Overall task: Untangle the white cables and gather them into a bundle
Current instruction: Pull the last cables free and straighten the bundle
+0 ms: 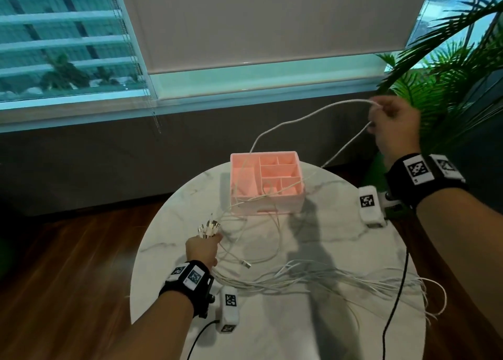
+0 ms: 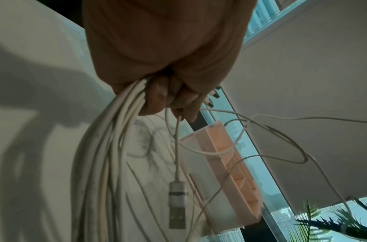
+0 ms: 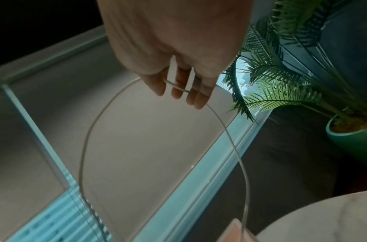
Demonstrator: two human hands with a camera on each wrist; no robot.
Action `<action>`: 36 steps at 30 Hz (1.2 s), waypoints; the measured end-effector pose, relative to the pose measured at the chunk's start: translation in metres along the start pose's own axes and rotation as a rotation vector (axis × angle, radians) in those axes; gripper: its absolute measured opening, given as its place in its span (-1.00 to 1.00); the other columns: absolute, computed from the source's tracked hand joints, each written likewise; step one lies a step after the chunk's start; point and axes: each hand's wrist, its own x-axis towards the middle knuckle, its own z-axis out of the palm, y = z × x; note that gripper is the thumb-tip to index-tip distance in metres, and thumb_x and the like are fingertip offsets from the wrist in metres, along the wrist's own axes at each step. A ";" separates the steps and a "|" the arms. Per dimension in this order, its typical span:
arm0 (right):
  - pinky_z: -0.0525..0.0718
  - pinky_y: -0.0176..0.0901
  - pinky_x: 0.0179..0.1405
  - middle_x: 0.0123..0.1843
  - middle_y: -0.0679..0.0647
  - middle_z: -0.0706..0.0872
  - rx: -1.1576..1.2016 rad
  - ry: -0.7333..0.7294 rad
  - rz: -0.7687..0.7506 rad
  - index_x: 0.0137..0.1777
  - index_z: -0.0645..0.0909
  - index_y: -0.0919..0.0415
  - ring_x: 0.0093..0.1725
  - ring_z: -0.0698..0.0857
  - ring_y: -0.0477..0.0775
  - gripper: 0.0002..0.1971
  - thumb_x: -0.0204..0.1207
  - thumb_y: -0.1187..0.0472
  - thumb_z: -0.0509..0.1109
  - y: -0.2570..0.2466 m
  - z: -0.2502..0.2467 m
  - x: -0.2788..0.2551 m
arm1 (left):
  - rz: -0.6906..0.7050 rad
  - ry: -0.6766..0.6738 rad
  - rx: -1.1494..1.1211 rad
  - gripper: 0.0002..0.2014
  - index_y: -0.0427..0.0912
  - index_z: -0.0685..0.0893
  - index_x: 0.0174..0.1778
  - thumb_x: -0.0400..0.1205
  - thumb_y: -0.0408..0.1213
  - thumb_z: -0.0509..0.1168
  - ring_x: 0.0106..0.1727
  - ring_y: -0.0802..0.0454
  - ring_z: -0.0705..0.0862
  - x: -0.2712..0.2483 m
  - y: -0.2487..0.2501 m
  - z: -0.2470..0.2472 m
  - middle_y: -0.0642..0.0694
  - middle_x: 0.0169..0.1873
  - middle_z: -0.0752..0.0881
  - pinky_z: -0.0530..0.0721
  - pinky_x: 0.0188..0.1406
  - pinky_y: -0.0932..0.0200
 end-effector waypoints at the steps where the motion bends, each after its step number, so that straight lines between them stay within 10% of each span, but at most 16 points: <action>1: 0.74 0.10 -0.03 -0.22 -0.08 0.74 -0.046 -0.049 0.014 -0.16 0.73 -0.16 -0.17 0.71 -0.02 -0.87 0.54 0.12 0.41 0.008 0.000 -0.006 | 0.016 -0.011 -0.006 -0.76 -0.28 0.62 -0.34 0.54 -0.39 0.56 -0.53 -0.07 0.38 -0.001 0.000 0.000 -0.12 -0.52 0.50 0.33 -0.70 0.28; 7: 0.72 0.05 -0.22 -0.24 0.23 0.79 -0.152 -0.247 0.081 -0.15 0.75 0.12 -0.41 0.65 0.02 -0.87 0.61 0.19 0.42 0.018 0.011 -0.038 | 0.077 0.012 -0.063 -0.78 -0.28 0.67 -0.28 0.60 -0.31 0.53 -0.45 -0.06 0.40 -0.007 0.007 0.004 -0.13 -0.48 0.49 0.34 -0.65 0.26; 16: 0.69 -0.13 -0.33 -0.31 0.07 0.80 -0.403 -0.777 0.072 -0.16 0.75 0.09 -0.46 0.64 -0.10 -0.83 0.64 0.11 0.43 0.028 0.044 -0.094 | 0.202 -0.198 -0.134 -0.88 -0.15 0.74 -0.17 0.66 -0.25 0.48 -0.62 0.12 0.26 -0.022 0.025 0.009 0.00 -0.55 0.37 0.19 -0.64 0.30; 30: 0.76 -0.21 -0.24 0.04 0.10 0.78 -0.388 -1.101 0.305 0.10 0.72 0.17 -0.28 0.74 -0.05 -0.86 0.66 0.15 0.40 0.086 0.091 -0.206 | 0.161 -0.400 -0.094 -0.88 -0.33 0.70 0.03 0.68 -0.35 0.44 -0.63 0.11 0.30 -0.034 0.006 -0.001 -0.10 -0.52 0.58 0.24 -0.70 0.32; 36: 0.66 -0.22 -0.41 -0.29 0.06 0.76 -0.336 -1.097 0.360 -0.14 0.68 0.26 -0.46 0.66 -0.07 -0.93 0.56 0.29 0.49 0.086 0.107 -0.223 | 0.162 -0.411 -0.131 -0.87 -0.29 0.63 0.01 0.65 -0.40 0.46 -0.63 0.14 0.25 -0.035 0.008 -0.005 -0.05 -0.51 0.52 0.21 -0.69 0.33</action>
